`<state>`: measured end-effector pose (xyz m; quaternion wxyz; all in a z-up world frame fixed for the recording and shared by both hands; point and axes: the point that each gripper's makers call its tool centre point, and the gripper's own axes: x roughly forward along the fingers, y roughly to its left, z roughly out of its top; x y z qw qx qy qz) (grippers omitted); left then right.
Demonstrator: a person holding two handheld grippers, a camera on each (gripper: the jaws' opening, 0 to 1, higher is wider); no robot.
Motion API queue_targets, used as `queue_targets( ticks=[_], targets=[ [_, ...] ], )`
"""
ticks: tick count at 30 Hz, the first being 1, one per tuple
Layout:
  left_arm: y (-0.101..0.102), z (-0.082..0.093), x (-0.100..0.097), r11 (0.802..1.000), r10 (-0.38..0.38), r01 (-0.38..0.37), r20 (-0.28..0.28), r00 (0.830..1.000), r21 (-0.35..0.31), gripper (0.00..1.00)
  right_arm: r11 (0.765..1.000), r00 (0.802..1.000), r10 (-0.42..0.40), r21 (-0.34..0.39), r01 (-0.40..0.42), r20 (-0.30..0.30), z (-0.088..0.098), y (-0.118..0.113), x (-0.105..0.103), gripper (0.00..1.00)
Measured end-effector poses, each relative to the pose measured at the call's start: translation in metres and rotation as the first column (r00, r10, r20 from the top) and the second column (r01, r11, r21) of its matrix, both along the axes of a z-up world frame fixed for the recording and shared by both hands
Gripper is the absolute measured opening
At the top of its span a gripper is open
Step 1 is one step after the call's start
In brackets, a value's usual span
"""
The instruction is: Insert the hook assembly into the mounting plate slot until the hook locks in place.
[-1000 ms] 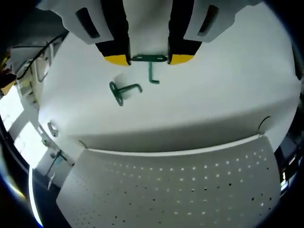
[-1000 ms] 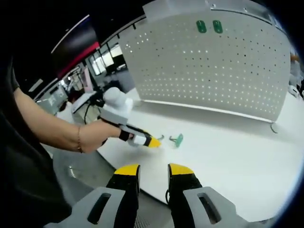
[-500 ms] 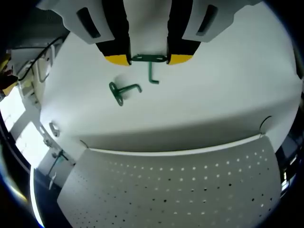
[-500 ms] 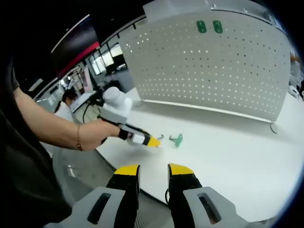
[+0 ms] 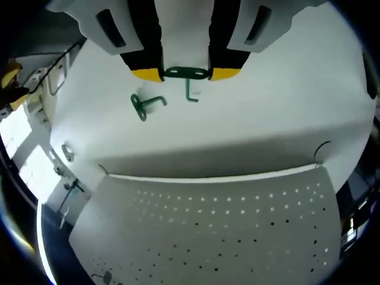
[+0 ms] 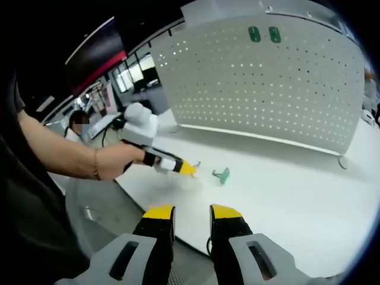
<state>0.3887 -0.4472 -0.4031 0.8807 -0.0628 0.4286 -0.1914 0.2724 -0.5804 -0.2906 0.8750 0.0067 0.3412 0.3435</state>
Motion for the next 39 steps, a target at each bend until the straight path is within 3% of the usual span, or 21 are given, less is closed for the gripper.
queue_targets(
  ticks=[6,13,18,24,27,29,36,39],
  targets=[
    [0.002,0.007,0.001,1.0,0.004,-0.004,0.014,1.0,-0.013,0.29,1.0,1.0,0.008,0.004,-0.008,0.006,0.002,0.003,0.001,0.22],
    [0.005,0.019,-0.004,0.999,-0.051,0.051,0.039,0.998,-0.011,0.29,1.0,1.0,0.015,0.007,-0.015,0.015,0.006,0.005,0.0,0.22],
    [0.002,0.029,-0.009,0.996,-0.059,0.062,0.038,0.998,-0.068,0.29,1.0,0.999,0.022,0.004,-0.022,0.028,0.008,0.007,0.0,0.22],
    [-0.005,0.042,-0.016,0.993,-0.07,0.075,0.057,0.996,-0.088,0.29,0.999,0.999,0.041,0.011,-0.041,0.033,0.013,0.013,-0.002,0.22],
    [-0.008,0.053,-0.016,0.988,-0.105,0.115,0.096,0.99,-0.103,0.29,0.999,0.998,0.048,0.014,-0.048,0.035,0.015,0.016,-0.002,0.22],
    [-0.01,0.057,-0.017,0.982,-0.116,0.129,0.098,0.988,-0.137,0.28,0.999,0.998,0.05,0.015,-0.051,0.036,0.013,0.017,-0.002,0.22],
    [-0.009,0.072,-0.023,0.969,-0.176,0.194,0.126,0.976,-0.15,0.28,0.997,0.997,0.079,0.015,-0.079,0.022,0.012,0.023,-0.005,0.22],
    [-0.009,0.078,-0.029,0.961,-0.211,0.231,0.137,0.968,-0.154,0.28,0.995,0.998,0.066,0.071,-0.065,-0.015,0.01,0.026,-0.003,0.22]
  ],
)
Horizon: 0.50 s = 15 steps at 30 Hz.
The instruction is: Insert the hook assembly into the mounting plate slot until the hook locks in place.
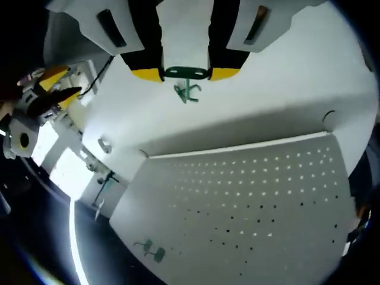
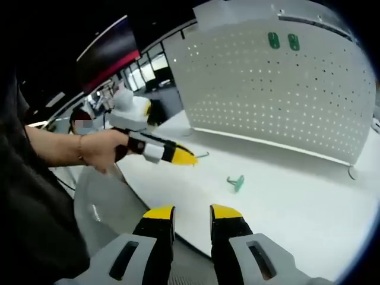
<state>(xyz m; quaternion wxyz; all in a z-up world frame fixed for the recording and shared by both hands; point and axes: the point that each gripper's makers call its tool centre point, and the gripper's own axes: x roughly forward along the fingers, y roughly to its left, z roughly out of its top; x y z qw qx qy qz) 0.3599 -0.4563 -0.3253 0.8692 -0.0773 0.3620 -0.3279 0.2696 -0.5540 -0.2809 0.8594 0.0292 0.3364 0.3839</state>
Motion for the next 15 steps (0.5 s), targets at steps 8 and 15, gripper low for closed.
queue_targets(
  ticks=[8,15],
  targets=[
    [-0.005,0.031,-0.015,0.991,-0.125,0.128,0.075,0.989,-0.038,0.28,0.997,0.999,0.026,0.073,-0.023,-0.032,0.005,0.015,0.009,0.22],
    [-0.019,0.05,-0.042,0.952,-0.294,0.303,0.137,0.946,-0.051,0.28,0.953,0.966,0.069,0.302,0.009,-0.249,0.016,0.033,0.014,0.21]
  ],
)
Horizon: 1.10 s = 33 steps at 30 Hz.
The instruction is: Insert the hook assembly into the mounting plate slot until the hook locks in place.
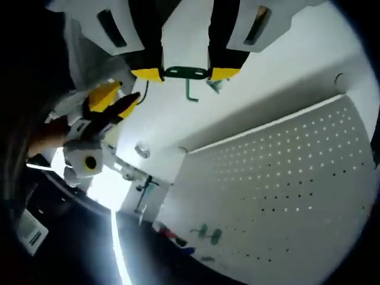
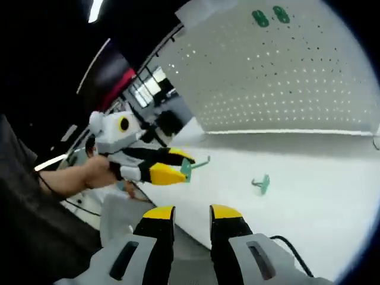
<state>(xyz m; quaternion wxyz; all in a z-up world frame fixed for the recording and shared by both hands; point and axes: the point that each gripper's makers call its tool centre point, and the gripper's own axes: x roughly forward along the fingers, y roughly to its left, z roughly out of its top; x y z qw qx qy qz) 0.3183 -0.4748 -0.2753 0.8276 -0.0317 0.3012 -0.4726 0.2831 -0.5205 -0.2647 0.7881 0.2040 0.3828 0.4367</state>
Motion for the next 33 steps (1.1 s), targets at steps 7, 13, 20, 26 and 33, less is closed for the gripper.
queue_targets(
  ticks=[7,13,20,26,33],
  targets=[
    [-0.012,0.02,-0.02,0.991,-0.118,0.118,0.005,0.993,-0.064,0.28,0.997,0.995,0.072,0.04,-0.07,-0.069,0.004,-0.004,0.008,0.21],
    [-0.02,0.033,-0.033,0.971,-0.227,0.229,0.035,0.973,-0.067,0.28,0.973,0.97,0.187,0.161,-0.163,-0.153,0.021,0.01,-0.005,0.19],
    [-0.026,0.046,-0.043,0.956,-0.279,0.285,0.075,0.957,-0.076,0.28,0.957,0.955,0.218,0.233,-0.17,-0.201,0.028,0.014,-0.002,0.19],
    [-0.03,0.058,-0.049,0.939,-0.32,0.33,0.1,0.942,-0.096,0.28,0.923,0.926,0.29,0.325,-0.205,-0.24,0.038,0.021,-0.012,0.07],
    [-0.034,0.057,-0.054,0.926,-0.365,0.373,0.114,0.924,-0.059,0.28,0.913,0.91,0.31,0.353,-0.205,-0.275,0.039,0.024,-0.015,0.02]
  ],
)
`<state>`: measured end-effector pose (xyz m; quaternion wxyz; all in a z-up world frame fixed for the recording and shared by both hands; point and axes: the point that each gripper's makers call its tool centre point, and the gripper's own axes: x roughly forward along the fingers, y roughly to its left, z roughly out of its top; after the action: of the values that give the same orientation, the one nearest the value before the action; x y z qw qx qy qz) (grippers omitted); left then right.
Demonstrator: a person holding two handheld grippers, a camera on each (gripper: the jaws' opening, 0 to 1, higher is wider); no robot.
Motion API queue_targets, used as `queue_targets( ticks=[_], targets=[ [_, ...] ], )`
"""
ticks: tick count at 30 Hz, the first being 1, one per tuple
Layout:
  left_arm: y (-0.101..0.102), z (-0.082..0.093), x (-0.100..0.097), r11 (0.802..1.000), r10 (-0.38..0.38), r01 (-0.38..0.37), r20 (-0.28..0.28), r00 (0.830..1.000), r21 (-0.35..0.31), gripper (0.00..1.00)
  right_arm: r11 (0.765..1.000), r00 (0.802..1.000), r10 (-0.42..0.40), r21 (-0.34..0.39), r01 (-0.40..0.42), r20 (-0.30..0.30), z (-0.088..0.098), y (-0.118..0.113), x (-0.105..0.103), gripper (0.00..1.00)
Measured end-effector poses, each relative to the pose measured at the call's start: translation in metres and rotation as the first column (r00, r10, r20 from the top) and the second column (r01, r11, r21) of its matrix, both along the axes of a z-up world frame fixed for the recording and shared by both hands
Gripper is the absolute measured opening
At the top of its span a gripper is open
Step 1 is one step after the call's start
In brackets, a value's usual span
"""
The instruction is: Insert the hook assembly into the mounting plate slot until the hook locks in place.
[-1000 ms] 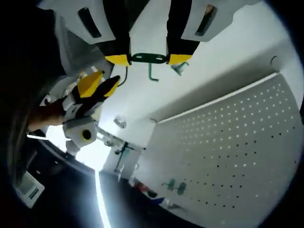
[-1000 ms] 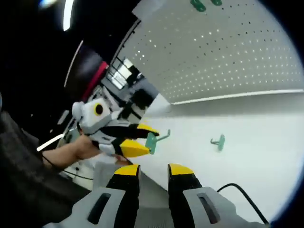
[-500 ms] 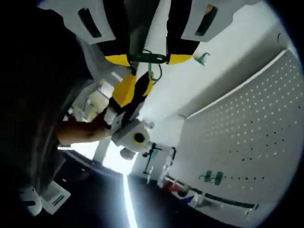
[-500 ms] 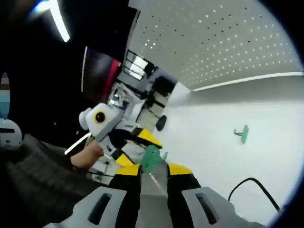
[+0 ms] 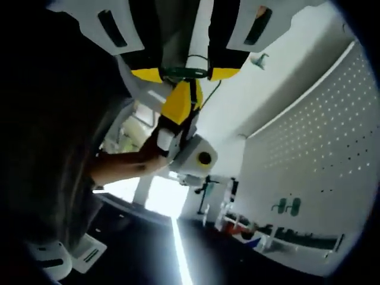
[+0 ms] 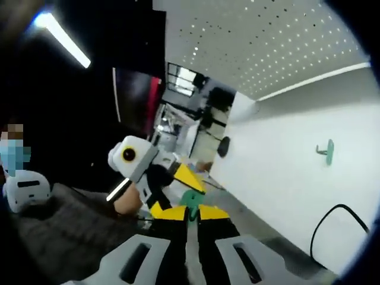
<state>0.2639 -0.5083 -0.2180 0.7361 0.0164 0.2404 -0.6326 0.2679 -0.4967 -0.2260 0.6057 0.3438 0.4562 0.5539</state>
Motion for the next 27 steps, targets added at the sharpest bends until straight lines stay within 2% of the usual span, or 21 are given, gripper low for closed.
queue_targets(
  ticks=[12,17,22,24,27],
  targets=[
    [-0.003,-0.004,-0.008,0.99,-0.097,0.087,0.083,0.992,0.114,0.28,0.997,0.997,0.068,-0.022,-0.069,-0.028,-0.004,0.004,-0.011,0.02],
    [-0.003,-0.005,-0.01,0.987,-0.112,0.101,0.085,0.99,0.123,0.28,0.997,0.995,0.076,-0.023,-0.077,-0.057,-0.005,0.004,-0.014,0.01],
    [-0.003,-0.009,-0.012,0.984,-0.117,0.102,0.098,0.988,0.143,0.29,0.997,0.997,0.066,-0.032,-0.067,-0.033,-0.008,0.004,-0.015,0.01],
    [-0.003,-0.01,-0.013,0.984,-0.108,0.095,0.076,0.991,0.15,0.29,0.997,0.997,0.069,-0.037,-0.07,-0.033,-0.009,0.004,-0.016,0.01],
    [-0.003,-0.009,-0.011,0.984,-0.1,0.083,0.098,0.99,0.16,0.3,0.997,0.998,0.056,-0.043,-0.056,-0.02,-0.008,0.004,-0.013,0.0]
  ],
)
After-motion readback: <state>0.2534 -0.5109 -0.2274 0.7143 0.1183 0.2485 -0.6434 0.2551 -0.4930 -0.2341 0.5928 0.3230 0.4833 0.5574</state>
